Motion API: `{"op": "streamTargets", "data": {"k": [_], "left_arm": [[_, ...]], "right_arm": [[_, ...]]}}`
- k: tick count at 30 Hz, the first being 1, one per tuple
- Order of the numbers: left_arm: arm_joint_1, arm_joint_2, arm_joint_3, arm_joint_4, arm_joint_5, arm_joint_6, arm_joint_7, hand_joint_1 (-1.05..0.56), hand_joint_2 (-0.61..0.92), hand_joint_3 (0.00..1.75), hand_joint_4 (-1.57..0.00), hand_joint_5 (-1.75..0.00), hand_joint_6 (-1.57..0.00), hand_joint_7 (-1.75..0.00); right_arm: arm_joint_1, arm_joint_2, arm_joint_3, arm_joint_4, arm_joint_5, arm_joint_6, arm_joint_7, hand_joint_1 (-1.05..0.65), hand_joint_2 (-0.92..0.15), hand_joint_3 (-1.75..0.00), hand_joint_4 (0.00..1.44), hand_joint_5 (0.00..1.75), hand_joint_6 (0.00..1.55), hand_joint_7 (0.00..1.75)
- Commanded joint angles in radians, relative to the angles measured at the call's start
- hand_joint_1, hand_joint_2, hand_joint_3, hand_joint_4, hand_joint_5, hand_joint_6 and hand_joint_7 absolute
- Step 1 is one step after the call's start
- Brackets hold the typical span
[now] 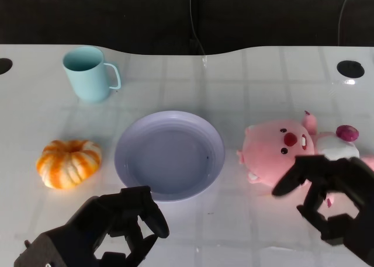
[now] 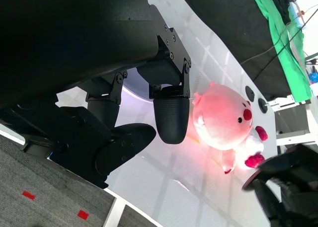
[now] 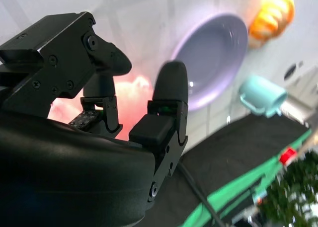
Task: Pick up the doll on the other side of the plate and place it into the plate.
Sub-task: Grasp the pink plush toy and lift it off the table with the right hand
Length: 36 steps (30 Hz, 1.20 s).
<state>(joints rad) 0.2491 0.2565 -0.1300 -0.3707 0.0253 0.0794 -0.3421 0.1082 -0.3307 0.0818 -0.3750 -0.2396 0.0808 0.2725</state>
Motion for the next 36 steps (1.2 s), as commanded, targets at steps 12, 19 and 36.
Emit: {"op": "streamTargets", "data": {"k": [12,19,36], "left_arm": [[-0.009,0.014,-0.008,0.003,0.011,-0.018,-0.002,-0.19,0.58,0.99,-0.63,-1.75,-0.64,-1.42],[-0.015,0.014,-0.011,0.009,0.022,-0.028,0.004,-0.19,0.58,1.0,-0.62,-1.75,-0.64,-1.42],[-0.014,0.017,-0.005,0.008,0.007,-0.019,-0.001,-0.17,0.58,1.01,-0.63,-1.75,-0.63,-1.42]], "right_arm": [[-0.067,-0.133,-0.051,-0.11,-0.196,0.102,0.04,-0.48,-0.91,-0.01,0.16,0.71,0.2,0.24],[-0.131,-0.233,-0.034,-0.113,-0.314,0.194,0.134,-0.61,-0.88,0.0,0.0,0.47,0.1,0.11],[-0.266,-0.254,0.122,0.109,-0.533,0.214,0.191,-0.74,-0.89,-0.01,0.01,0.29,0.1,0.05]]}}
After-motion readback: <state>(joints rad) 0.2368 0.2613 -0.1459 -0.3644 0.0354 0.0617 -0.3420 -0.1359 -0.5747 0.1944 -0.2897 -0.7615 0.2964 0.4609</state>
